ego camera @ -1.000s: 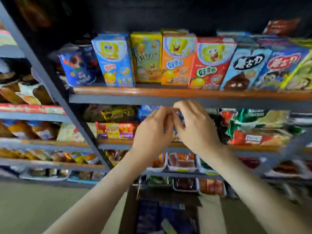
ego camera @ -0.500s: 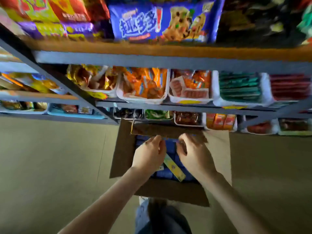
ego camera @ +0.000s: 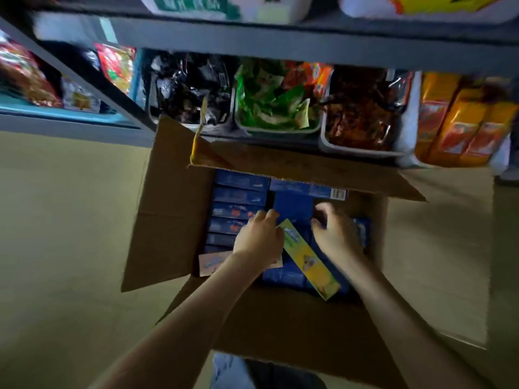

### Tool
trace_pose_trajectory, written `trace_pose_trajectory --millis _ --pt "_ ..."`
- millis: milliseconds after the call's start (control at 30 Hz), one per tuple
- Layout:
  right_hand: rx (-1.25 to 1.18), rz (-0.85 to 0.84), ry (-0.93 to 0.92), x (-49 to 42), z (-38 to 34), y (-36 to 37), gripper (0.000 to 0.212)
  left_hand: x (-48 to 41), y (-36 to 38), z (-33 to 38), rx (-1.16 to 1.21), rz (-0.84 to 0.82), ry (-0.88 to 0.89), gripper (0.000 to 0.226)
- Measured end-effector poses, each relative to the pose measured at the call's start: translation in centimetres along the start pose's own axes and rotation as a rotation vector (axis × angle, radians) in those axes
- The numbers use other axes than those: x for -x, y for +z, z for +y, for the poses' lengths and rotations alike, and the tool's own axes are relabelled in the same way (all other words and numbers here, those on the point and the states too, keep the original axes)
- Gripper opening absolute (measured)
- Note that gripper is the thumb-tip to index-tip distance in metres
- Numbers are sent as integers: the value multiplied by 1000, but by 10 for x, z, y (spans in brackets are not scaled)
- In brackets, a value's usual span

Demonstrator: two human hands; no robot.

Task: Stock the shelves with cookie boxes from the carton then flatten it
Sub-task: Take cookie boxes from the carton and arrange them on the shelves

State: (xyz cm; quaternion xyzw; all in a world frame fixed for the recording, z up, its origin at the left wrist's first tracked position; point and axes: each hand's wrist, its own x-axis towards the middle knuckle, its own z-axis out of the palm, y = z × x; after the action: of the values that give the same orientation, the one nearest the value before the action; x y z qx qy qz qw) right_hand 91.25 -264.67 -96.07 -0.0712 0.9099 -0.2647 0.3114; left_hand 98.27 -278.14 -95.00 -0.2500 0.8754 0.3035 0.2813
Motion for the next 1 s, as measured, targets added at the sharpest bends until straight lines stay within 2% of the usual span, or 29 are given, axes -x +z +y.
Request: trace_pose_trajectory --millis 67,267,467,700,833,933,1000 --pt "-7 20 -8 -20 7 11 42 -24 13 -1 -14 16 24 38" --pt "-47 304 -174 -56 21 18 61 -75 16 -13 -53 195 168 64" --pt "-35 395 -272 -84 37 21 74 -109 9 -38 -44 271 238 76" --pt "115 323 -372 -116 61 42 84 -143 15 -47 -88 289 235 98" --pt "164 230 -341 -134 65 56 83 -156 22 -43 -118 365 261 103" --pt "425 74 -230 -147 68 67 82 -164 27 -48 -268 396 253 102" --pt "571 44 -190 -154 66 73 80 -165 32 -50 -339 410 251 99"
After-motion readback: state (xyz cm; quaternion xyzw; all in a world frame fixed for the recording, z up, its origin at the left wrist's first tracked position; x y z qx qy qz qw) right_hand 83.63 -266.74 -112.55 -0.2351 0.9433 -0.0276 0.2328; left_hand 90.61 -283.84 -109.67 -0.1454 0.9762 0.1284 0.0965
